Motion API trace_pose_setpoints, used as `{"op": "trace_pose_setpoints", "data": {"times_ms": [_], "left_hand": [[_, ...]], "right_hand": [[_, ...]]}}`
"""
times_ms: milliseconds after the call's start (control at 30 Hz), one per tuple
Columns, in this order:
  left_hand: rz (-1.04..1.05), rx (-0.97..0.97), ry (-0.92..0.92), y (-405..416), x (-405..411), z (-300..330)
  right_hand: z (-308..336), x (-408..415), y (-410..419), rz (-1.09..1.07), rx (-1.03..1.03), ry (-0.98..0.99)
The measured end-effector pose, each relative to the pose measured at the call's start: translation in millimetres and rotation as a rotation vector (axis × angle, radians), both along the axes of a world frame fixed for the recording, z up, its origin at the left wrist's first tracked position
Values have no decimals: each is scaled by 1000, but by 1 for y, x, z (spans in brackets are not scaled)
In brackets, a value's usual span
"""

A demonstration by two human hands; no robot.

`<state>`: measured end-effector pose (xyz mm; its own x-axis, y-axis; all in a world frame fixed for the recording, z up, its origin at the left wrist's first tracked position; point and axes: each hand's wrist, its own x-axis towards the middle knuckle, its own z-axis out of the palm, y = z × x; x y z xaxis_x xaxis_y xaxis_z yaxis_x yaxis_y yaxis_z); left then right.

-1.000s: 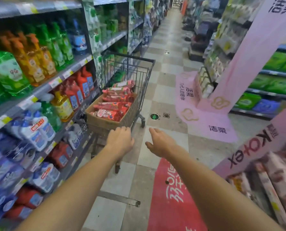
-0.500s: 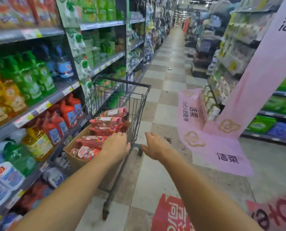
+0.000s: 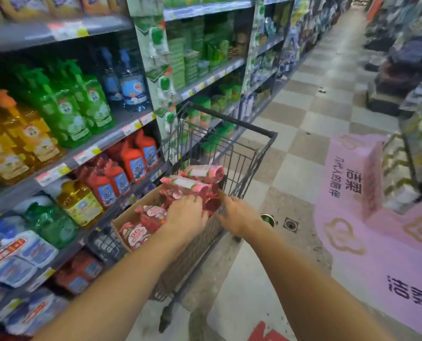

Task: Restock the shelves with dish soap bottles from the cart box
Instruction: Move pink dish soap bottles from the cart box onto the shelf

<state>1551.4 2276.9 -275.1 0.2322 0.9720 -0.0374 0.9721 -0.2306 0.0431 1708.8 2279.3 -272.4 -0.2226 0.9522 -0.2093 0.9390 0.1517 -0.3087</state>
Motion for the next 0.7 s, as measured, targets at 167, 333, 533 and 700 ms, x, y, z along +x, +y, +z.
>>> {"op": "trace_pose_setpoints", "data": {"times_ms": [167, 333, 533, 700], "left_hand": [[99, -54, 30, 75, -10, -24], [166, -129, -52, 155, -23, -43], [239, -206, -65, 223, -35, -67], [318, -262, -103, 246, -43, -95]], "right_hand": [[-20, -7, 77, 51, -72, -7], [-31, -17, 154, 88, -137, -55], [-58, -36, 229, 106, -210, -108], [-79, -51, 272, 142, -311, -175]]}}
